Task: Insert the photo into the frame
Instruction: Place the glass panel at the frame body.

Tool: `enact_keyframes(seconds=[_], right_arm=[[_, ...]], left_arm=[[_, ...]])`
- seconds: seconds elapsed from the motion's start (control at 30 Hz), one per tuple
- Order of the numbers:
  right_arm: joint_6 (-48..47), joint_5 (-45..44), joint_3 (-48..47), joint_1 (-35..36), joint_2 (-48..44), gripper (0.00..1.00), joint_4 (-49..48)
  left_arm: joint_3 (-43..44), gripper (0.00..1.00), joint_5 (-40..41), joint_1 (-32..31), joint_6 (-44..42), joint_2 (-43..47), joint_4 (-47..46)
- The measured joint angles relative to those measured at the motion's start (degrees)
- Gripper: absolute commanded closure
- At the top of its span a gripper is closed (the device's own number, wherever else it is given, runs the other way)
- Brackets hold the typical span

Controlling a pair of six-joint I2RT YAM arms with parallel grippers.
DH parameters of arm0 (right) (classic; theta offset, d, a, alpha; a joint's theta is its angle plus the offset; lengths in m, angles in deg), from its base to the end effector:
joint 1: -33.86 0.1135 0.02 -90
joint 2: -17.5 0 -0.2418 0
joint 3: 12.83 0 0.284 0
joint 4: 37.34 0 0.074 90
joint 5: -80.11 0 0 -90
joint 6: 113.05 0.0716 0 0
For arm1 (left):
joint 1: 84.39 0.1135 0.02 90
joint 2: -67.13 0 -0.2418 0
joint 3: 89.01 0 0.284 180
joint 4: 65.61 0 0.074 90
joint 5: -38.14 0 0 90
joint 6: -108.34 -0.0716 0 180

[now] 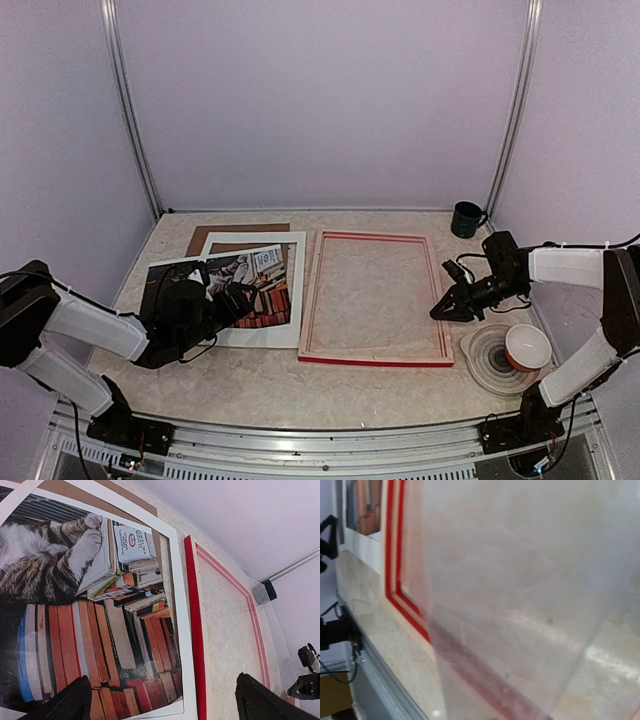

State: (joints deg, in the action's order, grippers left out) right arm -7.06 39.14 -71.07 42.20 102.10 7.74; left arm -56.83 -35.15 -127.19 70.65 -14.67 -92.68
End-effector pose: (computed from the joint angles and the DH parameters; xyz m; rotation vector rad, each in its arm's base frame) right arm 0.2793 0.0956 0.1135 -0.0208 2.7302 1.3076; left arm 0.2350 -0.1895 0.0818 -0.3658 2.0022 -0.7970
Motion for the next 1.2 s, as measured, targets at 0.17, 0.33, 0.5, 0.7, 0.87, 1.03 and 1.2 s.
enact_keyframes(seconds=[0.17, 0.33, 0.5, 0.7, 0.87, 1.03, 1.2], right_arm=[[1.42, 2.99, 0.35, -0.37, -0.07, 0.92, -1.51], [3.98, 7.04, 1.07, -2.32, -0.63, 0.94, -4.02], [7.65, 10.58, 2.27, -2.67, -1.44, 0.95, -8.39], [10.88, 13.20, 2.73, -2.67, -2.08, 1.00, -11.69], [13.64, 14.45, 2.95, -2.67, -3.17, 1.00, -14.34], [16.02, 15.50, 4.00, -2.67, -4.22, 1.00, -16.57], [18.14, 16.81, 4.76, -2.67, -5.53, 1.00, -18.27]], left_arm=[[0.00, 0.01, 0.00, 0.00, 0.13, -0.22, -0.15], [0.00, 0.01, -0.04, -0.09, 0.20, -0.96, -0.24], [0.00, 0.01, -0.04, -0.35, 0.33, -1.57, -0.35], [0.00, 0.01, -0.02, -0.52, 0.44, -2.01, -0.66], [0.00, 0.01, -0.02, -0.85, 1.03, -2.23, -0.66], [0.00, 0.01, -0.02, -1.05, 1.38, -2.23, -0.66], [0.00, 0.01, 0.00, -1.14, 1.44, -2.29, -0.66]])
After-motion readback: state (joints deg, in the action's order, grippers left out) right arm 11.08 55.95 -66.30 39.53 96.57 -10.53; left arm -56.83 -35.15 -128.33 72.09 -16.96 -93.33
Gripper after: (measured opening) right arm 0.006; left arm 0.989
